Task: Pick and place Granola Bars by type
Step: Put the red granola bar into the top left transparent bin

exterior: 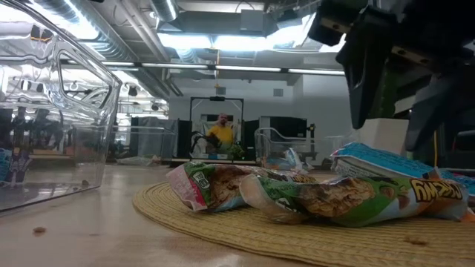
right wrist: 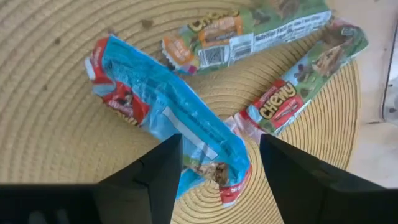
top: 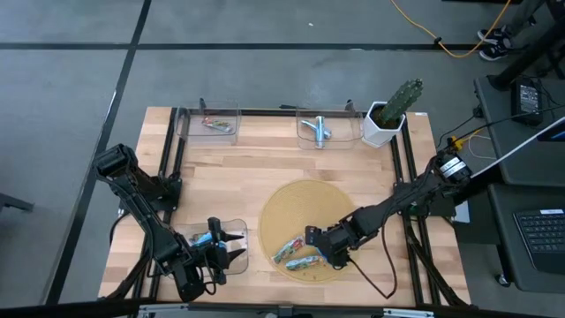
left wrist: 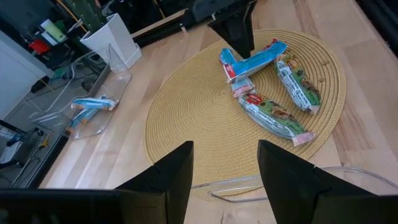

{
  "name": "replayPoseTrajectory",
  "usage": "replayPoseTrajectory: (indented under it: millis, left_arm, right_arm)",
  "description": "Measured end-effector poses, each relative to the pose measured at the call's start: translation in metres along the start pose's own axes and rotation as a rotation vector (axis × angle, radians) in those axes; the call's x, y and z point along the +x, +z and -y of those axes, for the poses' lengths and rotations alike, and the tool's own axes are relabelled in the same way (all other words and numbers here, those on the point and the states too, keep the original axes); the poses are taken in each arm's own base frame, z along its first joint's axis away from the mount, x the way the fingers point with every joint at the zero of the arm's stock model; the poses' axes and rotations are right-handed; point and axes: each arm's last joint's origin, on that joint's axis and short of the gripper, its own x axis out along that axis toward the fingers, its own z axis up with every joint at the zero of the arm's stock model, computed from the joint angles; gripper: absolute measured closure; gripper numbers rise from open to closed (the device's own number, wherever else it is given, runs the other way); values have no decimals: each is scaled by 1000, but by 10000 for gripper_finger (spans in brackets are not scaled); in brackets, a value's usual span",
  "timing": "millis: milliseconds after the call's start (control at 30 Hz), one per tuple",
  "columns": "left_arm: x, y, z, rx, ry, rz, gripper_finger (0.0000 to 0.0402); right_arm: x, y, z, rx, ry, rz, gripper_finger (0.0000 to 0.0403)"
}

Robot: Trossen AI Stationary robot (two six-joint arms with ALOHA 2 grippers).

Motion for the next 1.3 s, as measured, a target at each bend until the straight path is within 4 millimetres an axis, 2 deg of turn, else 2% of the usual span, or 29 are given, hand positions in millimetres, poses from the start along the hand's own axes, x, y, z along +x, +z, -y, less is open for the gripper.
replayPoseTrajectory:
  millis: [133, 333, 467, 633, 867, 933, 1300]
  left_arm:
    - [0, 0, 0, 0, 0, 0, 231]
    - [0, 0, 0, 0, 0, 0, 231]
    - [0, 0, 0, 0, 0, 0, 231]
    - [0, 0, 0, 0, 0, 0, 231]
    - [0, 0, 0, -1, 0, 0, 231]
    - [0, 0, 0, -1, 0, 0, 231]
    - [0, 0, 0, -2, 0, 0, 231]
  right_arm:
    - [6, -2, 1, -39, 6, -11, 187]
    - [25, -7, 0, -42, 42, -34, 185]
    - [28, -7, 1, -42, 22, -67, 196]
    - [23, -5, 8, -9, -3, -78, 241]
    - [17, 1, 14, -14, -10, -76, 367]
    - [14, 3, 15, -21, 0, -80, 392]
    - [-13, 16, 33, 135, 7, -83, 398]
